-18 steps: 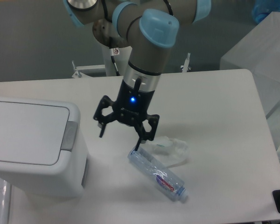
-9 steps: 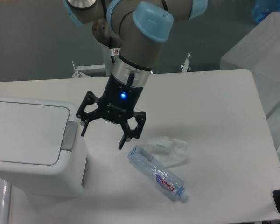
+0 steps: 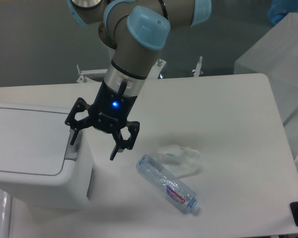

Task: Open the trash can
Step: 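Lower the gripper finger onto the edge of the bin lid, then push the bin lid up and back with the gripper to open it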

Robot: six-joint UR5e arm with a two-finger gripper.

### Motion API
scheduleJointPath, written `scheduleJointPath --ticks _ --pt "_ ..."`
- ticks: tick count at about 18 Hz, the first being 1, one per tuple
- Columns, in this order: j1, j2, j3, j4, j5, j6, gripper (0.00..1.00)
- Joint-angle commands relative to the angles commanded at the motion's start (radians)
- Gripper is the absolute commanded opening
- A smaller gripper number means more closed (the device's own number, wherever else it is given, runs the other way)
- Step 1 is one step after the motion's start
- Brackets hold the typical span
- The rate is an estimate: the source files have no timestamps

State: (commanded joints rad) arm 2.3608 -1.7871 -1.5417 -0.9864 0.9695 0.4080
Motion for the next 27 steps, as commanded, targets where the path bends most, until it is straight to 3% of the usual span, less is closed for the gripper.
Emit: scheduleJointPath --ticks 3,13,20,23,27 --pt "0.000 -0.005 -0.006 0.032 0.008 -0.003 1.00" --pt "-0.002 -0.017 -0.011 0.034 0.011 -0.005 1.00" --pt "0.006 -0.017 0.024 0.060 0.003 0.006 1.00" --pt "0.053 -0.017 0.044 0.063 0.003 0.037 1.00" --pt "0.135 -0.017 0.045 0.089 0.008 0.184 1.00"
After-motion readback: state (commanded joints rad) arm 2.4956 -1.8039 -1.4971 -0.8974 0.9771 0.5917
